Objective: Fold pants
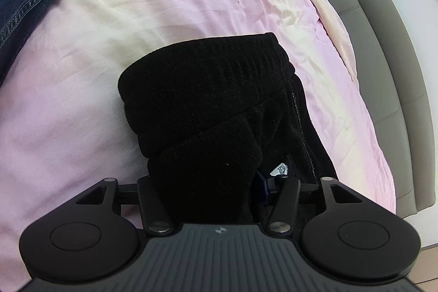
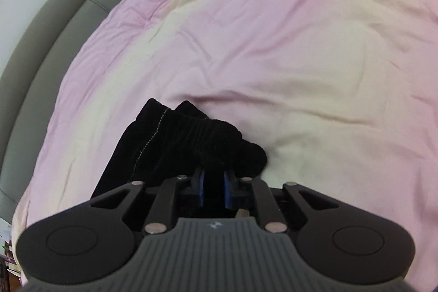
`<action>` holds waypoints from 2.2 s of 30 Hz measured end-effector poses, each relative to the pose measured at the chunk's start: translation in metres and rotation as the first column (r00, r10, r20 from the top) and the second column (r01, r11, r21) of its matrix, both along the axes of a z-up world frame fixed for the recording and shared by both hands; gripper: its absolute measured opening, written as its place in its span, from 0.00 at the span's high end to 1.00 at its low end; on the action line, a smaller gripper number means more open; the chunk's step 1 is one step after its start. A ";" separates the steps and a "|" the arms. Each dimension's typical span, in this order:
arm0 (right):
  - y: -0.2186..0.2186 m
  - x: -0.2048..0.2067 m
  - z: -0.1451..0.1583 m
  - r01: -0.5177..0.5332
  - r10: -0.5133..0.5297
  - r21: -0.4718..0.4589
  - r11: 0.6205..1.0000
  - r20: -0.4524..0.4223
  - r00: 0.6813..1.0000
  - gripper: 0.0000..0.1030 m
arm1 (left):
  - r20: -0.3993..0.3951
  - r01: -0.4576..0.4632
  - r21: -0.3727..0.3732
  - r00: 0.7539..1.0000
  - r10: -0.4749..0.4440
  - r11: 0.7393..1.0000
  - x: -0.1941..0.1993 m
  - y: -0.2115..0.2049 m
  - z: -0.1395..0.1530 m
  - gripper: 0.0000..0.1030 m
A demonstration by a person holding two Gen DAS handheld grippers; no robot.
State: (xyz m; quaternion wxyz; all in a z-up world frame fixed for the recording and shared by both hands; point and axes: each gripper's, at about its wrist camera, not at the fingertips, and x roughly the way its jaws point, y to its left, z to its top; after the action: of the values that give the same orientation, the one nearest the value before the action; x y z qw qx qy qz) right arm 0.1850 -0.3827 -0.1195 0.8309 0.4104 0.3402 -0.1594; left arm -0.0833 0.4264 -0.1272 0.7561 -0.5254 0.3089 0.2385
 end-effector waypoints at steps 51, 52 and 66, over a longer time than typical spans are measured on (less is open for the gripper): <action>0.012 -0.041 -0.036 0.002 -0.077 0.332 0.943 0.212 0.974 0.36 | -0.413 0.862 0.387 0.479 -0.774 0.327 0.237 -0.455 0.038 0.18; 0.012 -0.038 -0.037 0.000 -0.077 0.331 0.943 0.218 0.973 0.38 | -0.421 0.868 0.383 0.468 -0.777 0.315 0.241 -0.460 0.035 0.18; 0.058 -0.027 0.020 -0.160 0.207 -0.151 0.976 0.388 0.898 0.86 | -0.489 0.905 0.349 0.397 -0.777 0.243 0.261 -0.462 0.005 0.00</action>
State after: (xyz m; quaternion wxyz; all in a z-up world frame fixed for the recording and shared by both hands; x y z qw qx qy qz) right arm 0.1576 -0.3249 -0.0992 0.9166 0.3516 0.1898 -0.0122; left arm 0.1779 -0.0360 -0.1227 0.8419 0.0067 0.5347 -0.0723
